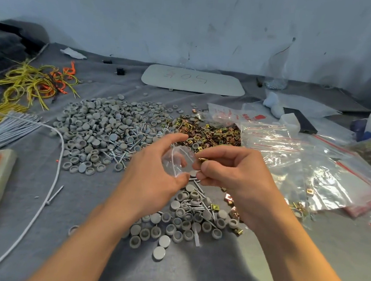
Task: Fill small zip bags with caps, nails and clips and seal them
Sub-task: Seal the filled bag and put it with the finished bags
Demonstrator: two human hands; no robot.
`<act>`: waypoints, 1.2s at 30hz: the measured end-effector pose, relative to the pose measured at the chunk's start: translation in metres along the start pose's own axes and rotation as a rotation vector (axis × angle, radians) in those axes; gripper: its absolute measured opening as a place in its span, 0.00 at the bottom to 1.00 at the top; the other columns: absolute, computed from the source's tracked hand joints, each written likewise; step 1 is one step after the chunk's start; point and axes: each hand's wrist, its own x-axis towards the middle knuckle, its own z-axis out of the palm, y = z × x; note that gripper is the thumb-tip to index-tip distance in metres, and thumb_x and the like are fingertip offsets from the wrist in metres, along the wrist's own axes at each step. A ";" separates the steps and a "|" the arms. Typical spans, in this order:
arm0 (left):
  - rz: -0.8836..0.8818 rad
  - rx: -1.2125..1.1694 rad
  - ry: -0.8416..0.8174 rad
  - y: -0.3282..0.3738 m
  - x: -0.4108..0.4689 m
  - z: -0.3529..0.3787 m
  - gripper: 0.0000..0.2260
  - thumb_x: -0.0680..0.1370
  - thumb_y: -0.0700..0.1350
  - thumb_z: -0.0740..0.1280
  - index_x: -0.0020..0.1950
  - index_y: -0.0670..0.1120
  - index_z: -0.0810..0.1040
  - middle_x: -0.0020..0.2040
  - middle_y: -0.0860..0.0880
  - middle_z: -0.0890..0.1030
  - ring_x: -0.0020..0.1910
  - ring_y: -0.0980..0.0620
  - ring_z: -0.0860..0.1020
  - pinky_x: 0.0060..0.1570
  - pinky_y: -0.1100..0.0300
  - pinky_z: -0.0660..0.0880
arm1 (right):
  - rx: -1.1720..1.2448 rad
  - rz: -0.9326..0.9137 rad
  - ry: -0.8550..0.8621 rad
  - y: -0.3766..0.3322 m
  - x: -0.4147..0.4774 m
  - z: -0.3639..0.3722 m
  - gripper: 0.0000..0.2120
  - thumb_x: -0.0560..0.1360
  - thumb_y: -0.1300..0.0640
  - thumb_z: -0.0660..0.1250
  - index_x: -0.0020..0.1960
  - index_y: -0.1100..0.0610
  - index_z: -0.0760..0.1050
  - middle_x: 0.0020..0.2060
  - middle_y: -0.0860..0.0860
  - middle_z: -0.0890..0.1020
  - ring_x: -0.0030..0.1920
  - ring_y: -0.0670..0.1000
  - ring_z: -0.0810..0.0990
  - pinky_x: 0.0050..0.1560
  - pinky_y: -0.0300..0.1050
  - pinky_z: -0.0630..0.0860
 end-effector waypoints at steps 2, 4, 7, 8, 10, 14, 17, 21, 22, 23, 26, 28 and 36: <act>0.002 -0.003 -0.011 -0.001 0.000 -0.002 0.34 0.70 0.48 0.78 0.69 0.70 0.69 0.53 0.64 0.82 0.53 0.70 0.76 0.44 0.80 0.66 | -0.018 -0.033 -0.031 0.000 0.000 0.003 0.11 0.72 0.76 0.72 0.46 0.62 0.87 0.39 0.61 0.87 0.35 0.53 0.86 0.39 0.42 0.83; -0.004 0.000 -0.021 -0.001 0.001 -0.005 0.35 0.70 0.47 0.79 0.70 0.71 0.68 0.54 0.63 0.83 0.55 0.66 0.78 0.48 0.77 0.64 | -0.049 -0.071 -0.044 -0.002 0.001 0.005 0.13 0.70 0.77 0.72 0.44 0.62 0.87 0.38 0.59 0.87 0.35 0.52 0.86 0.39 0.40 0.82; 0.003 0.019 -0.026 -0.001 0.002 -0.008 0.35 0.70 0.48 0.79 0.69 0.73 0.68 0.50 0.63 0.83 0.50 0.68 0.79 0.47 0.75 0.66 | -0.073 -0.118 -0.037 -0.004 0.001 0.005 0.13 0.68 0.77 0.74 0.42 0.60 0.88 0.36 0.57 0.88 0.35 0.50 0.86 0.40 0.37 0.81; 0.003 0.022 -0.028 -0.001 0.002 -0.009 0.35 0.70 0.49 0.79 0.69 0.73 0.67 0.49 0.63 0.83 0.49 0.68 0.79 0.46 0.75 0.67 | -0.086 -0.134 -0.022 -0.005 0.001 0.006 0.13 0.68 0.77 0.75 0.41 0.60 0.88 0.36 0.56 0.88 0.36 0.49 0.87 0.40 0.36 0.81; 0.000 0.027 -0.030 -0.003 0.001 -0.010 0.35 0.70 0.49 0.79 0.69 0.73 0.67 0.48 0.63 0.83 0.48 0.69 0.79 0.44 0.75 0.67 | -0.145 -0.170 0.024 -0.004 0.001 0.007 0.12 0.67 0.75 0.77 0.40 0.58 0.88 0.36 0.54 0.88 0.37 0.50 0.87 0.40 0.37 0.82; -0.002 0.030 -0.038 -0.003 -0.001 -0.010 0.36 0.70 0.49 0.80 0.69 0.73 0.67 0.48 0.65 0.83 0.49 0.72 0.77 0.41 0.82 0.67 | -0.286 -0.230 0.112 -0.004 0.000 0.013 0.12 0.67 0.71 0.80 0.38 0.54 0.88 0.34 0.50 0.87 0.36 0.52 0.87 0.40 0.47 0.85; 0.014 0.033 -0.038 -0.002 -0.002 -0.010 0.35 0.70 0.49 0.80 0.70 0.71 0.69 0.52 0.70 0.80 0.50 0.78 0.74 0.43 0.81 0.65 | -0.378 -0.278 0.139 -0.006 -0.002 0.020 0.10 0.66 0.65 0.83 0.37 0.51 0.87 0.32 0.46 0.87 0.33 0.48 0.86 0.37 0.45 0.84; 0.023 -0.082 -0.080 -0.001 0.001 -0.014 0.28 0.69 0.43 0.80 0.64 0.66 0.78 0.55 0.65 0.83 0.54 0.65 0.81 0.55 0.61 0.78 | -0.530 -0.294 0.148 -0.006 0.004 0.040 0.13 0.67 0.63 0.82 0.40 0.45 0.88 0.34 0.37 0.86 0.35 0.38 0.85 0.39 0.34 0.81; 0.022 -0.133 -0.098 -0.001 0.002 -0.015 0.27 0.68 0.40 0.79 0.61 0.64 0.81 0.54 0.63 0.85 0.54 0.62 0.83 0.55 0.55 0.80 | -0.559 -0.319 0.123 -0.007 0.005 0.046 0.15 0.67 0.64 0.81 0.42 0.43 0.88 0.35 0.35 0.86 0.36 0.36 0.85 0.40 0.33 0.81; 0.023 -0.174 -0.103 -0.001 0.002 -0.016 0.27 0.68 0.37 0.78 0.60 0.62 0.82 0.53 0.62 0.85 0.54 0.60 0.83 0.56 0.53 0.81 | -0.568 -0.348 0.096 -0.009 0.005 0.049 0.16 0.68 0.63 0.80 0.44 0.42 0.88 0.36 0.35 0.86 0.38 0.36 0.85 0.42 0.34 0.82; -0.005 -0.210 -0.054 -0.005 0.001 -0.017 0.25 0.70 0.38 0.77 0.59 0.62 0.82 0.50 0.61 0.86 0.49 0.59 0.85 0.51 0.53 0.81 | -0.459 -0.404 0.132 -0.012 0.006 0.038 0.11 0.70 0.62 0.80 0.45 0.47 0.89 0.38 0.37 0.87 0.39 0.39 0.86 0.42 0.38 0.84; -0.046 -0.234 -0.012 -0.009 0.001 -0.018 0.23 0.72 0.40 0.78 0.59 0.64 0.81 0.48 0.60 0.86 0.44 0.56 0.86 0.42 0.61 0.81 | -0.485 -0.377 0.230 -0.012 0.007 0.018 0.11 0.71 0.63 0.79 0.44 0.47 0.88 0.37 0.38 0.87 0.39 0.40 0.86 0.41 0.37 0.83; -0.108 -0.307 0.035 -0.003 0.004 -0.021 0.22 0.71 0.44 0.78 0.60 0.65 0.81 0.48 0.58 0.86 0.45 0.48 0.86 0.52 0.40 0.82 | -1.117 0.139 -0.104 0.003 0.005 -0.020 0.11 0.71 0.59 0.76 0.36 0.43 0.84 0.31 0.38 0.84 0.35 0.37 0.82 0.32 0.27 0.73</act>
